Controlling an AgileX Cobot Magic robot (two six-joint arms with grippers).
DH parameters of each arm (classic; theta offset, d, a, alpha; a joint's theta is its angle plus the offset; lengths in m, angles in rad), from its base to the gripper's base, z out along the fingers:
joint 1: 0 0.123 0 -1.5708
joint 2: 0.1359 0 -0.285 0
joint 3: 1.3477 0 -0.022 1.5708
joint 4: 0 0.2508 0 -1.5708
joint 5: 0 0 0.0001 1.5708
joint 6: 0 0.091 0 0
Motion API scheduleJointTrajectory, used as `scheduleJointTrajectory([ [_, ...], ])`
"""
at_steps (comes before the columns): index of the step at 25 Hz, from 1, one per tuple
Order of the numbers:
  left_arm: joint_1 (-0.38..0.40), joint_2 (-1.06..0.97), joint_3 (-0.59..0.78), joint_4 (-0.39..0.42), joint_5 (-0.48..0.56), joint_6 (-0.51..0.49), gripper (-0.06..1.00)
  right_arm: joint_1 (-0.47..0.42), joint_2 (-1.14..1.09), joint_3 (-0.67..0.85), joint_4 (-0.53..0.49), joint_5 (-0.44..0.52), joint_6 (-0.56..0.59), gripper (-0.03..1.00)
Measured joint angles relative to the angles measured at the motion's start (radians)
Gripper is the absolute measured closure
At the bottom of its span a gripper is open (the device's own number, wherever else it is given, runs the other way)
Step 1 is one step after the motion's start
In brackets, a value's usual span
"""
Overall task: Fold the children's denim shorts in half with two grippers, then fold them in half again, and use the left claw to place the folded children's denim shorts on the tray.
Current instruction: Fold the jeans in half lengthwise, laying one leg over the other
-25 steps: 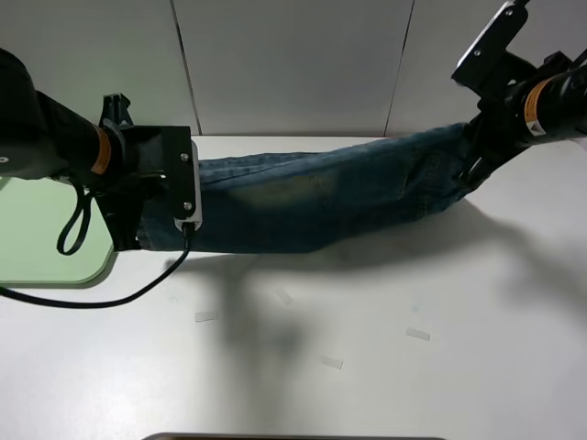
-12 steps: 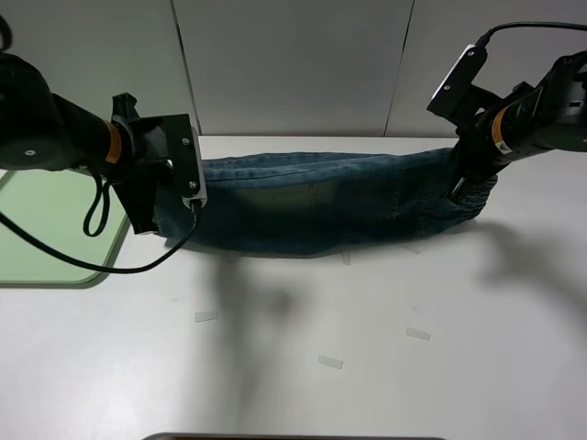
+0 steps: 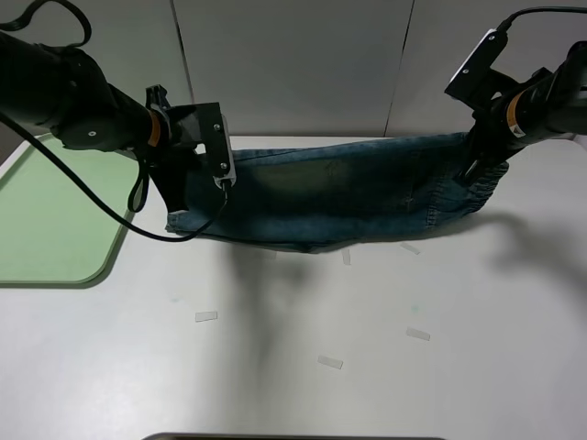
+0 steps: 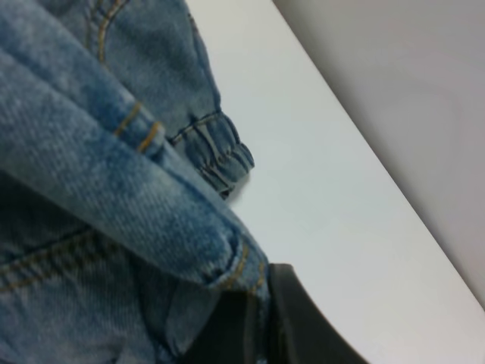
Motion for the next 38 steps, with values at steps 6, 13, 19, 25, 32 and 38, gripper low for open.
scheduleJointTrajectory([
  [6,0.004,0.024,-0.006,0.0,-0.006,0.0,0.92,-0.036,0.004,0.0,-0.002,-0.095,-0.002,0.99],
  [13,0.047,0.024,-0.006,-0.002,-0.04,0.0,0.92,-0.037,0.077,-0.003,-0.053,-0.107,-0.043,0.99],
  [19,0.068,0.025,-0.006,-0.002,-0.087,0.013,0.92,-0.037,0.177,-0.067,-0.065,-0.067,-0.084,0.99],
  [25,0.111,0.026,-0.006,0.001,-0.17,0.081,0.92,-0.037,0.22,-0.173,-0.051,-0.065,-0.084,0.99],
  [32,0.132,0.056,-0.014,0.001,-0.235,0.09,0.92,-0.037,0.26,-0.22,-0.049,-0.067,-0.091,0.99],
  [38,0.136,0.138,-0.065,-0.005,-0.225,0.091,0.88,-0.037,0.295,-0.221,-0.101,-0.071,-0.094,0.99],
])
